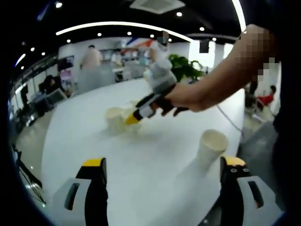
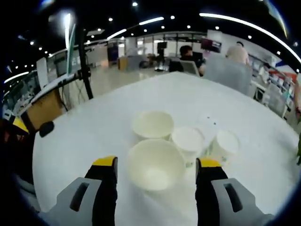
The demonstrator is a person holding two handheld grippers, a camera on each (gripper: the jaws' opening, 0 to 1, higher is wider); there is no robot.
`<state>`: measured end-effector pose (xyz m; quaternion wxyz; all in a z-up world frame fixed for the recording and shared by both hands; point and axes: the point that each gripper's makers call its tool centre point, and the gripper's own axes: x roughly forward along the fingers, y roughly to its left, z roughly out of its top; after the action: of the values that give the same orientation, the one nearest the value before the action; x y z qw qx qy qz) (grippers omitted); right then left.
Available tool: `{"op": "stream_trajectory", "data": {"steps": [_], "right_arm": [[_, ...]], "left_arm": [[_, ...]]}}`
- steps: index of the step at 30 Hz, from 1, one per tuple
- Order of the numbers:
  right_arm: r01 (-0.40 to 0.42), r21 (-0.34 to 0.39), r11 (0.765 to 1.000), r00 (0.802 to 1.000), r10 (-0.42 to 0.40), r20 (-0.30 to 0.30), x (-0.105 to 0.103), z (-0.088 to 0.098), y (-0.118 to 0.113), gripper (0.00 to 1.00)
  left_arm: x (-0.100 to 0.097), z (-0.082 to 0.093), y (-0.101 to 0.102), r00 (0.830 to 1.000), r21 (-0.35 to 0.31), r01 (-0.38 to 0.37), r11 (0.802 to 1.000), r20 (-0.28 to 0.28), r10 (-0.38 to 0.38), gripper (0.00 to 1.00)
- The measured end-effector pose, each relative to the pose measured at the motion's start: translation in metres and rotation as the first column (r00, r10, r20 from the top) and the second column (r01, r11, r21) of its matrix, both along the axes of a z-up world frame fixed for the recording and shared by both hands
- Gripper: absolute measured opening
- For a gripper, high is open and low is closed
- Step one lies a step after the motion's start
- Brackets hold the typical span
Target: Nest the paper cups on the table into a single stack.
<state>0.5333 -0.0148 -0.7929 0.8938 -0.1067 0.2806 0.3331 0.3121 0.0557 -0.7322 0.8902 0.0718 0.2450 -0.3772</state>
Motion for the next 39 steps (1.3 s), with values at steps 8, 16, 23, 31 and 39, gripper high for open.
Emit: {"op": "stream_trajectory", "data": {"steps": [8, 16, 23, 31, 39], "right_arm": [[-0.017, -0.033, 0.999, 1.0, 0.016, -0.011, 0.002, -0.008, -0.002, 0.57], [-0.04, -0.019, 0.999, 0.999, 0.04, -0.022, 0.002, -0.008, -0.003, 0.48], [-0.053, -0.007, 0.999, 0.998, 0.052, -0.031, -0.004, -0.007, -0.004, 0.47], [-0.064, 0.001, 0.998, 0.997, 0.064, -0.031, -0.008, -0.002, -0.006, 0.46], [-0.082, 0.022, 0.996, 0.996, 0.082, -0.023, -0.018, 0.012, -0.01, 0.44]], "left_arm": [[0.0, -0.001, 0.005, 1.0, -0.006, -0.021, 1.0, -0.012, 0.021, 1.0], [0.0, -0.003, 0.01, 0.999, -0.005, -0.04, 0.999, -0.025, 0.039, 1.0], [0.001, -0.002, 0.01, 0.999, -0.006, -0.042, 0.999, -0.025, 0.042, 1.0], [0.005, 0.005, 0.013, 0.999, 0.002, -0.042, 0.999, -0.009, 0.042, 1.0], [0.005, 0.008, 0.014, 0.999, 0.003, -0.049, 0.999, -0.002, 0.049, 1.0]]}}
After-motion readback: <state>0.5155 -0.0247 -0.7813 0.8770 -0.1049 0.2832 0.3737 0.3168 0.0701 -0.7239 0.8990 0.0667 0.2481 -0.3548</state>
